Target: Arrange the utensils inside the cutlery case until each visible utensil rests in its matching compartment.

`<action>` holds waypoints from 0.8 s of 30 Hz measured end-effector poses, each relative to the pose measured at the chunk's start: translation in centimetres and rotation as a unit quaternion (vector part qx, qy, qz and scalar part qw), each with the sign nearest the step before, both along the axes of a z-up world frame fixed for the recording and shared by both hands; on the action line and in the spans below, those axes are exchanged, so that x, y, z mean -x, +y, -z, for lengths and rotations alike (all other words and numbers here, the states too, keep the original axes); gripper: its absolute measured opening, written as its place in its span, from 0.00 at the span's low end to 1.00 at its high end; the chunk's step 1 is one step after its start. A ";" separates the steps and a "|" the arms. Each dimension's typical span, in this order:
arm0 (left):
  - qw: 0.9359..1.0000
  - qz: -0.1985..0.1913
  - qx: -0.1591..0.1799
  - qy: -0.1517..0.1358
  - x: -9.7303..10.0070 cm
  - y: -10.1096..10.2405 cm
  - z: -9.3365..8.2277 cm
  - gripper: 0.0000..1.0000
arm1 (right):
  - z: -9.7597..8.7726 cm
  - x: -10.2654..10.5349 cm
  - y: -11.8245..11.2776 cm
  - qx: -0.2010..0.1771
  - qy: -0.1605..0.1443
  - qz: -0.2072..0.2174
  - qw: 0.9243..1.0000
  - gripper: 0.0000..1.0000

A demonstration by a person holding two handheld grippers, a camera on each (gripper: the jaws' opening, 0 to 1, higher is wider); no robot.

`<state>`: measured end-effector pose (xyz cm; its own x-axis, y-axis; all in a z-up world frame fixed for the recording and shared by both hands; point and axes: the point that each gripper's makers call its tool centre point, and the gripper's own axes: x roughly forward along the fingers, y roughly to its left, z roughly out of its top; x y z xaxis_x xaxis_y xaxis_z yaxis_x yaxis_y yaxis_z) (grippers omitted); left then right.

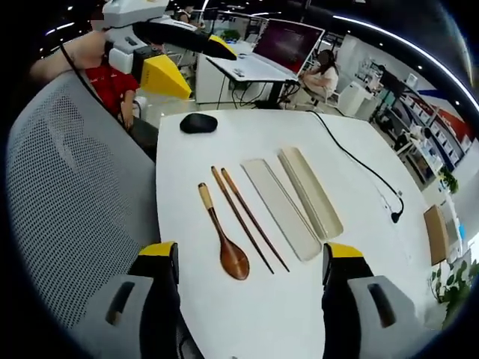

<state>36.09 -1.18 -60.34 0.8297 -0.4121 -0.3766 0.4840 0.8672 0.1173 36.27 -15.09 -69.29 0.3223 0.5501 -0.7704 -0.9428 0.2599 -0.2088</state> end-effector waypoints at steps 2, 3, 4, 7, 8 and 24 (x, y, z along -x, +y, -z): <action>1.000 0.000 -0.001 0.001 0.0 0.0 0.1 0.72 | 0.0 0.1 0.0 0.002 0.000 -0.001 1.000 0.78; 1.000 0.001 -0.001 0.001 0.0 0.0 0.1 0.72 | 0.1 0.1 0.0 0.004 0.000 -0.003 1.000 0.78; 1.000 0.001 -0.001 0.001 0.0 0.0 0.1 0.72 | 0.2 0.1 -0.1 0.005 0.000 -0.003 1.000 0.78; 1.000 0.001 -0.002 0.003 0.0 -0.1 0.1 0.72 | 0.2 0.2 -0.1 0.004 0.002 -0.003 1.000 0.78; 1.000 0.001 -0.002 0.003 0.0 -0.1 0.1 0.72 | 0.2 0.2 -0.1 0.004 0.002 -0.003 1.000 0.78; 1.000 0.000 -0.003 0.004 0.0 0.0 0.2 0.72 | 0.5 -0.1 -0.1 0.004 0.004 0.000 1.000 0.77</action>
<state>36.09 -1.20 -60.53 0.8268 -0.4098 -0.3852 0.4852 0.8662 0.1198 36.38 -15.20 -69.75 0.3160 0.5436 -0.7776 -0.9445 0.2577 -0.2038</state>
